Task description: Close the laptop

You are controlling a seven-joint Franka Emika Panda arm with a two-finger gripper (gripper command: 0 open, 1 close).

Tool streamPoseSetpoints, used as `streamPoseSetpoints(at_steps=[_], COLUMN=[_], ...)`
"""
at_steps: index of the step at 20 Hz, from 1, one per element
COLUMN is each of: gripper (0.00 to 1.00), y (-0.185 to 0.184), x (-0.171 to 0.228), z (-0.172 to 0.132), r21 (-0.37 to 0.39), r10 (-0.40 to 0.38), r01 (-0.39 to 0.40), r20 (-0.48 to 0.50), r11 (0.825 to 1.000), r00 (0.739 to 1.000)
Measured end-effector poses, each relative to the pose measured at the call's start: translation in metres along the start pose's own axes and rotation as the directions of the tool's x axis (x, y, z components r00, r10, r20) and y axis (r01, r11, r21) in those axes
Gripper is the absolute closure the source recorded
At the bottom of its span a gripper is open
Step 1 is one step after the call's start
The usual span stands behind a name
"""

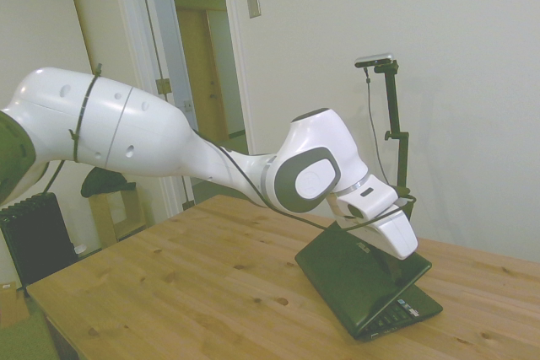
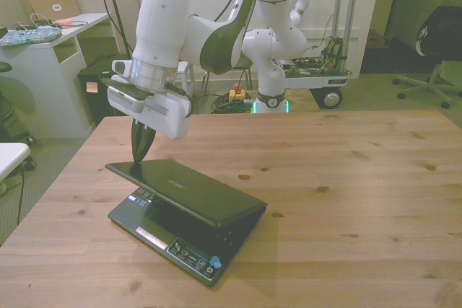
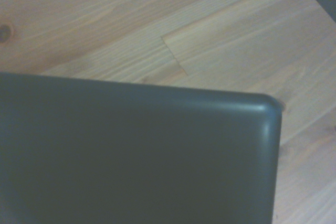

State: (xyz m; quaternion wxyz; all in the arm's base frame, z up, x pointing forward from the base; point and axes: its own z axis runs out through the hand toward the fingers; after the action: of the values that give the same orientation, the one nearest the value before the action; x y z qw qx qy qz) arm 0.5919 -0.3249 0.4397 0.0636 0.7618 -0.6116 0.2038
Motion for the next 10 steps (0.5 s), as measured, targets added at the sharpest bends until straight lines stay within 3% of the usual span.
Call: streamPoseSetpoints(at_steps=[6,10], gripper=[1.0,1.0], y=[-0.028,-0.04], x=[0.001,-0.002], z=[-0.021,-0.006], r21=[0.023,0.018], r10=[-0.028,-0.041], r01=[0.028,0.04], r20=[0.013,0.046], r11=[0.999,0.999], r00=[1.0,0.998])
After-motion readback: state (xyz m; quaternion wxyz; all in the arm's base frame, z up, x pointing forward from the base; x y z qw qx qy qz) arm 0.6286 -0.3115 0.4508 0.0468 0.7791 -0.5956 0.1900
